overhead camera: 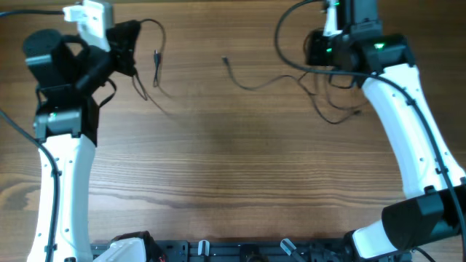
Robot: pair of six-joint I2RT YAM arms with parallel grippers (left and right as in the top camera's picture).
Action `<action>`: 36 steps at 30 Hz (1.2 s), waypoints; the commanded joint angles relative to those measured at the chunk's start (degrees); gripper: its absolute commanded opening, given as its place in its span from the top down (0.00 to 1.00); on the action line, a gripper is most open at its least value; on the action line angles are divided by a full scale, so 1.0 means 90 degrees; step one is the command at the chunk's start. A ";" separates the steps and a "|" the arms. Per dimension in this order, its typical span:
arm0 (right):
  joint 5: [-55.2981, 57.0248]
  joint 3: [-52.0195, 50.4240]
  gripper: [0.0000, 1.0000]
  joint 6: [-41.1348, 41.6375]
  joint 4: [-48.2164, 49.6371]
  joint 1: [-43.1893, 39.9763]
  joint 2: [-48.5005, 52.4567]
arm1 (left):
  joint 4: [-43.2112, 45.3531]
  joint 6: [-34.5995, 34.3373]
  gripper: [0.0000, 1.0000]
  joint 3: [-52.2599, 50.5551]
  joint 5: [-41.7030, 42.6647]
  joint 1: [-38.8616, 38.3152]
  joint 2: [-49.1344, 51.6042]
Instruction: Untangle cables
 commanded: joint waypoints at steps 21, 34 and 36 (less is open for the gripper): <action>-0.0347 0.0138 0.95 -0.0223 -0.0151 0.0340 -0.0163 | -0.0024 0.0049 0.96 0.0095 0.0097 -0.1430 -0.0141; -0.0063 0.0138 0.44 -0.0221 -0.0172 0.0340 -0.0163 | -0.0022 0.0051 0.96 0.0095 0.0143 -0.2106 -0.0141; 0.0277 0.0138 0.32 -0.0017 -0.0216 0.0340 -0.0163 | -0.0017 0.0051 0.96 0.0095 0.0143 -0.2220 -0.0141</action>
